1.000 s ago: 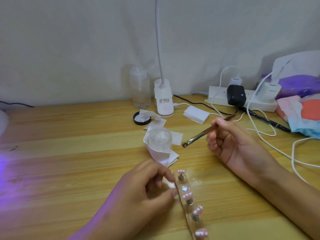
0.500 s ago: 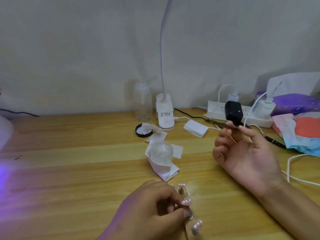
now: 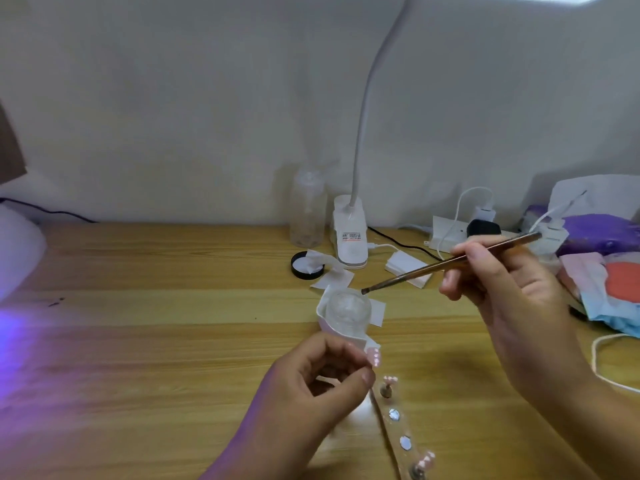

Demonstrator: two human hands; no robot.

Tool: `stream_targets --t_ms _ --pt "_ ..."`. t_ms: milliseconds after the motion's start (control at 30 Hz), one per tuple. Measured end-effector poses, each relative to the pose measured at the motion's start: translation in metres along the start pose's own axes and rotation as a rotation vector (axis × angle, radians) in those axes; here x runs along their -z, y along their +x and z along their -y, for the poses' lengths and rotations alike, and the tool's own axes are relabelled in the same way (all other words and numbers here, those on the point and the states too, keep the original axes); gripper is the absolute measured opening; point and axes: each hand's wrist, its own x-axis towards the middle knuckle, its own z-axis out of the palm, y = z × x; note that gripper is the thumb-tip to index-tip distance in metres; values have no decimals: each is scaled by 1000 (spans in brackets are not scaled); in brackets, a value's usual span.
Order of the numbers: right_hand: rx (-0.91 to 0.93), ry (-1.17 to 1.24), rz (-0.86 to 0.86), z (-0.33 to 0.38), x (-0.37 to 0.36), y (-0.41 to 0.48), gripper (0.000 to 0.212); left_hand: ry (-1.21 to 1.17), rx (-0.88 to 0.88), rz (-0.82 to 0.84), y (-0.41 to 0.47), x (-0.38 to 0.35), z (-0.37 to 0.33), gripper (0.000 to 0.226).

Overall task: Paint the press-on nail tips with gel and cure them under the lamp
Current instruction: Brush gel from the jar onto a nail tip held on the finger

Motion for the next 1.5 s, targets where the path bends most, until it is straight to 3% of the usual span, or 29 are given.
stream_targets --t_ms 200,367,700,1033,1300,1500 --pt "-300 325 -155 -27 8 -9 19 -4 -10 -12 2 1 0 25" --pt "-435 466 -128 -34 13 -9 16 -14 -5 23 1 0 1 22" --pt "-373 341 28 -41 10 -15 17 25 -14 34 -1 1 2 20" --pt "-364 316 72 -42 9 -15 9 36 -20 30 -2 0 3 16" --pt "-368 243 14 -43 8 -15 35 36 -43 48 -2 0 3 15" --pt "-350 284 -71 -42 10 -14 38 41 -37 37 -3 1 4 18"
